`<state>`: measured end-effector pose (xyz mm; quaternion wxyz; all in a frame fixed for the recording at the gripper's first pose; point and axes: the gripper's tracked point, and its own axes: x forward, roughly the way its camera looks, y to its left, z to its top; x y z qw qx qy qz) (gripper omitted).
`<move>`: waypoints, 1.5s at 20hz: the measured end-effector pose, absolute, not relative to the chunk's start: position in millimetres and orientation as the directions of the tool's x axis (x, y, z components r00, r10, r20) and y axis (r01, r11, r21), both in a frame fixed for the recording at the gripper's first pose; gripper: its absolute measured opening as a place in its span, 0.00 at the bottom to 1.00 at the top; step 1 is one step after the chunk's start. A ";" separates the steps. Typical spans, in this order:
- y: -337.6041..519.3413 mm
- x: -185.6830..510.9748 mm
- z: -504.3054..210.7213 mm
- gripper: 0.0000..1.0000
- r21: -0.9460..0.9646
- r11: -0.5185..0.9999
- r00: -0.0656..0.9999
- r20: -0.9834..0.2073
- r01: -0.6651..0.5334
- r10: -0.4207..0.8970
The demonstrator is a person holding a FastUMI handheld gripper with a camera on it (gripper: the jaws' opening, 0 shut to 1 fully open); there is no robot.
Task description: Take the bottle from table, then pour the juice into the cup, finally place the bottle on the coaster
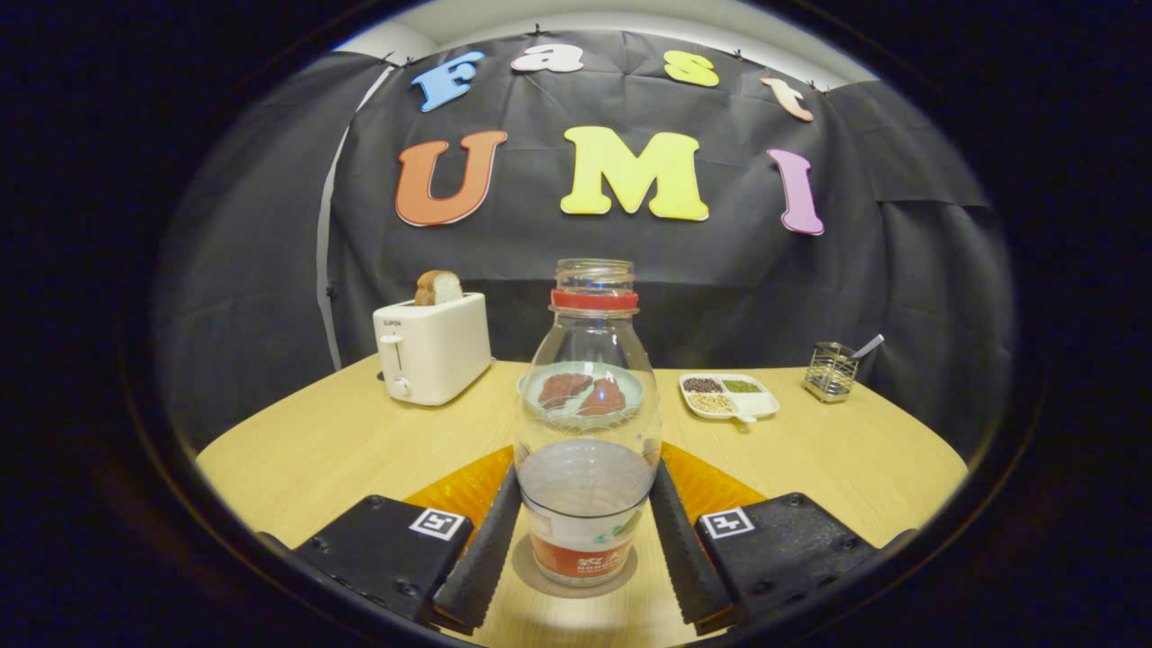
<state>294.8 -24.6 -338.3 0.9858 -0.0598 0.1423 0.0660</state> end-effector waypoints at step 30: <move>2.2 135.1 -104.1 1.00 -0.105 0.984 0.983 -0.136 -0.141 0.127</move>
